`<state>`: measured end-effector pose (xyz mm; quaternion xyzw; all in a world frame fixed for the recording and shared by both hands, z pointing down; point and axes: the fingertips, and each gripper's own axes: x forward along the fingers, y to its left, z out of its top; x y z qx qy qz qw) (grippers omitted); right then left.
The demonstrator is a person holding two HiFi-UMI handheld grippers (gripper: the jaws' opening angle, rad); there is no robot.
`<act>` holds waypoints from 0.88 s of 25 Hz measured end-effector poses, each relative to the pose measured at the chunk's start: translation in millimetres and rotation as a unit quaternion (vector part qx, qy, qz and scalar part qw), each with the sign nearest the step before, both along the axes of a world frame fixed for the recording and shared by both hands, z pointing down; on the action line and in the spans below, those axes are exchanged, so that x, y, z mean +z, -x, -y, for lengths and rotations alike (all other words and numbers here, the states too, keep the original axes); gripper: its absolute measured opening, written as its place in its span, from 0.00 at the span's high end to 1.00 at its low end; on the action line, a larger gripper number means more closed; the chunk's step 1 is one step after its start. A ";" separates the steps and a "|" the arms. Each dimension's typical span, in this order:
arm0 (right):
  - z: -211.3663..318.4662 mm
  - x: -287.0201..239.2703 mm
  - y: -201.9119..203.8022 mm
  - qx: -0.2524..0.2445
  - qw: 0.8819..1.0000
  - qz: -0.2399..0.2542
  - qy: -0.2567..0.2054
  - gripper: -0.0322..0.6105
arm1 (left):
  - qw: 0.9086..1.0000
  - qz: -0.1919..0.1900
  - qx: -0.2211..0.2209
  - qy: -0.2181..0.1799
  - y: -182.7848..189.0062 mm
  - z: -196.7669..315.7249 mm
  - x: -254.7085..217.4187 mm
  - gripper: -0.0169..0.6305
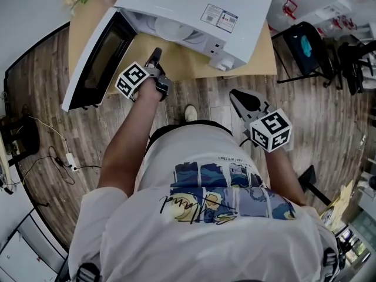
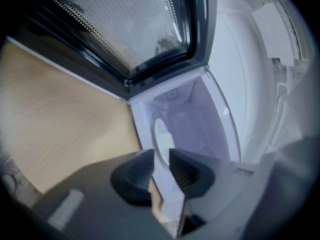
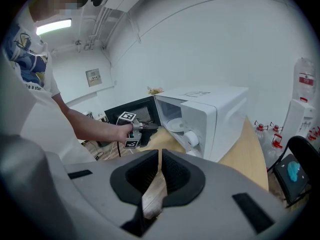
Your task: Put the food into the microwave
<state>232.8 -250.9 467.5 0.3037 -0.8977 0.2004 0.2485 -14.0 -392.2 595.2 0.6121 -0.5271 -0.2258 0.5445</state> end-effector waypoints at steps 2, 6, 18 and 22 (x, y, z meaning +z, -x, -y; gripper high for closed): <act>-6.7 -1.9 12.1 -0.004 1.000 0.001 -0.002 0.92 | 1.000 0.001 0.006 -0.004 5.8 -11.1 -5.8 0.83; -23.0 -5.3 36.5 -0.007 1.000 0.004 -0.008 0.92 | 1.000 0.003 0.025 -0.011 13.8 -35.4 -18.4 0.87; -85.3 -14.6 112.7 -0.007 1.000 0.008 -0.017 0.93 | 0.997 -0.007 0.064 -0.032 55.7 -121.8 -49.5 0.96; -107.7 -16.1 132.7 -0.003 1.000 0.006 -0.019 0.94 | 0.996 -0.018 0.078 -0.048 66.7 -150.1 -62.4 0.96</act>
